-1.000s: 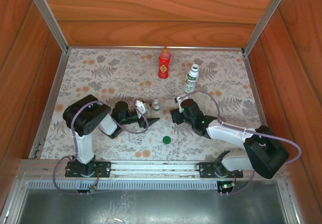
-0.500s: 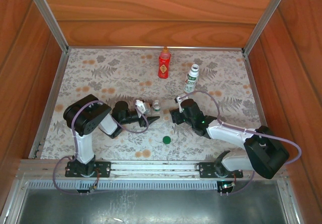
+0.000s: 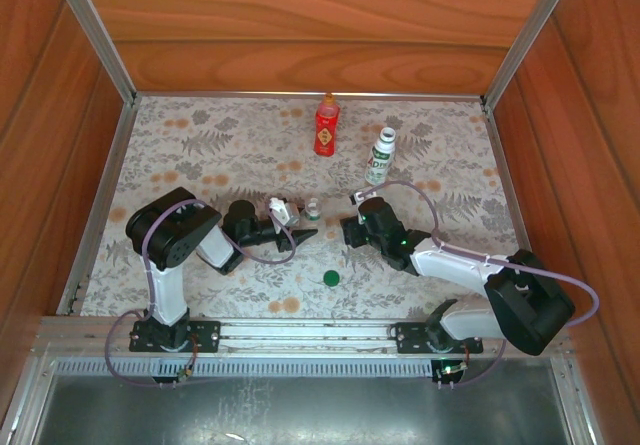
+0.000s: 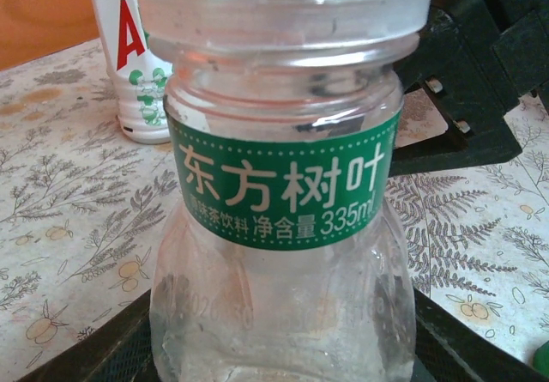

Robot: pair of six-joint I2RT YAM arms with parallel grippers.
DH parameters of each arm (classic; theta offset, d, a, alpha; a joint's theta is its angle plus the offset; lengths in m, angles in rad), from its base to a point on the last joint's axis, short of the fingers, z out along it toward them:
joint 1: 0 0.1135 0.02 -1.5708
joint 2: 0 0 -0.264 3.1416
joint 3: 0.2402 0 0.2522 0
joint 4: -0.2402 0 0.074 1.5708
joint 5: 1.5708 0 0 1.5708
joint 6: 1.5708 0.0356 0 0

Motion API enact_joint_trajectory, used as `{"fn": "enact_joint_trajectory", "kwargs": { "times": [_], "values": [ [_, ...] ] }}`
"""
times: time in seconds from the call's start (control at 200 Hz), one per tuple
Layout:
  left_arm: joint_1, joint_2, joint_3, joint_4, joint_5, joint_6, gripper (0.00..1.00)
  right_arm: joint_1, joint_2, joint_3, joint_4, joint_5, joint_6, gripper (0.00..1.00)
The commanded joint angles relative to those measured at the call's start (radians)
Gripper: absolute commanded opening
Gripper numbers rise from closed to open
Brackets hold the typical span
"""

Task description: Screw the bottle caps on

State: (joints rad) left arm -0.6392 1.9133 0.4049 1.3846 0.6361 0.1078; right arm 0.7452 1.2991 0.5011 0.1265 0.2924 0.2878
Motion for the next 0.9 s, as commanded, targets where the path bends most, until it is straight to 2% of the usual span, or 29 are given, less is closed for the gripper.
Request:
{"fn": "enact_joint_trajectory", "kwargs": {
  "times": [0.0, 0.145, 0.27, 0.66, 0.894],
  "values": [
    [-0.006, 0.026, -0.003, 0.033, 0.025, 0.005, 0.58, -0.007, 0.027, 0.028, -0.073, 0.023, 0.083, 0.69],
    [-0.005, 0.012, -0.002, 0.032, 0.024, 0.0, 0.73, -0.007, 0.062, 0.076, -0.136, -0.007, 0.077, 0.7],
    [-0.006, 0.003, 0.013, 0.033, 0.025, -0.023, 0.77, -0.006, 0.077, 0.088, -0.14, -0.022, 0.07, 0.7],
    [-0.007, 0.03, 0.056, 0.033, 0.057, -0.05, 0.76, -0.007, 0.077, 0.081, -0.14, -0.029, 0.058, 0.71],
    [-0.007, 0.044, 0.056, 0.033, 0.071, -0.049, 0.64, -0.007, 0.066, 0.083, -0.149, -0.027, 0.06, 0.71]
  ]
}}
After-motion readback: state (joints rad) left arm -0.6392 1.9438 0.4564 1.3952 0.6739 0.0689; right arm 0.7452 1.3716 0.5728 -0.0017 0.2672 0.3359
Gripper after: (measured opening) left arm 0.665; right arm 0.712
